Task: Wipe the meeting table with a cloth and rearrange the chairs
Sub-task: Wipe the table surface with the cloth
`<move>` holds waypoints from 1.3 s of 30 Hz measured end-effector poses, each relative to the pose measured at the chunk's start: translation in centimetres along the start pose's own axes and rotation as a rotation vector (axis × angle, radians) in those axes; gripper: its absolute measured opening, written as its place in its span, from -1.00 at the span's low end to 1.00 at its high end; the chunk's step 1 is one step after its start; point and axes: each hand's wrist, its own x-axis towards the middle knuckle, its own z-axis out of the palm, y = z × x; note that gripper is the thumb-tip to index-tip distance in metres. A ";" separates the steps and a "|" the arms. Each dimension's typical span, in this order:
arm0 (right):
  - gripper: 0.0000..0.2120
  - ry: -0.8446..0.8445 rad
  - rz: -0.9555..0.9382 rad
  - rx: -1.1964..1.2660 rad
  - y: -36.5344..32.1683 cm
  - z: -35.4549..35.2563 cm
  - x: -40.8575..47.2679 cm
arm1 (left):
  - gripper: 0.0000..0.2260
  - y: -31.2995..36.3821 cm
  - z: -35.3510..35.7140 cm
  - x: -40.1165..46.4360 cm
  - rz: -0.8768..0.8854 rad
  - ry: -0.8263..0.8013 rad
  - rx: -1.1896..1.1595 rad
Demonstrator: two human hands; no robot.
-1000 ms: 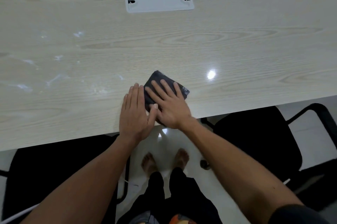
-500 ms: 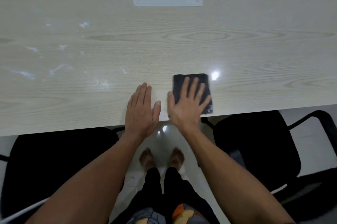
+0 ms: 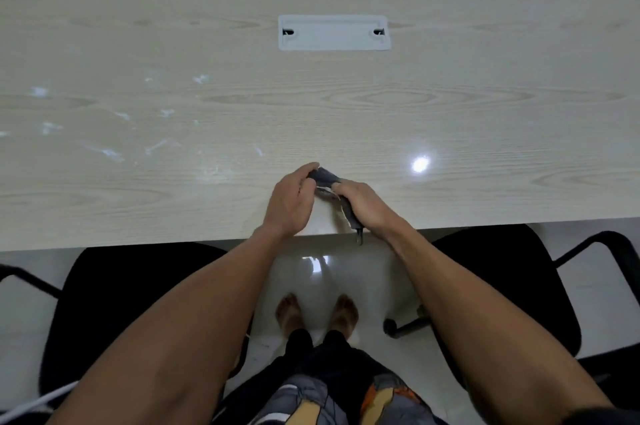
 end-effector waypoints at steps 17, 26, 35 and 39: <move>-0.21 -0.208 0.329 0.805 -3.8 -9.2 -0.7 | -0.74 4.8 -2.4 3.2 -0.237 -0.064 -0.298; -0.63 -0.078 0.331 0.586 -1.7 -9.7 0.4 | -0.68 4.3 -0.9 2.9 -0.305 -0.068 -0.052; -0.80 0.060 0.235 0.135 0.0 -9.5 1.6 | -0.69 2.0 1.1 4.4 -0.353 -0.078 0.027; -0.82 0.105 0.224 0.041 1.3 -9.2 2.7 | -0.69 0.8 2.1 5.5 -0.347 -0.054 0.049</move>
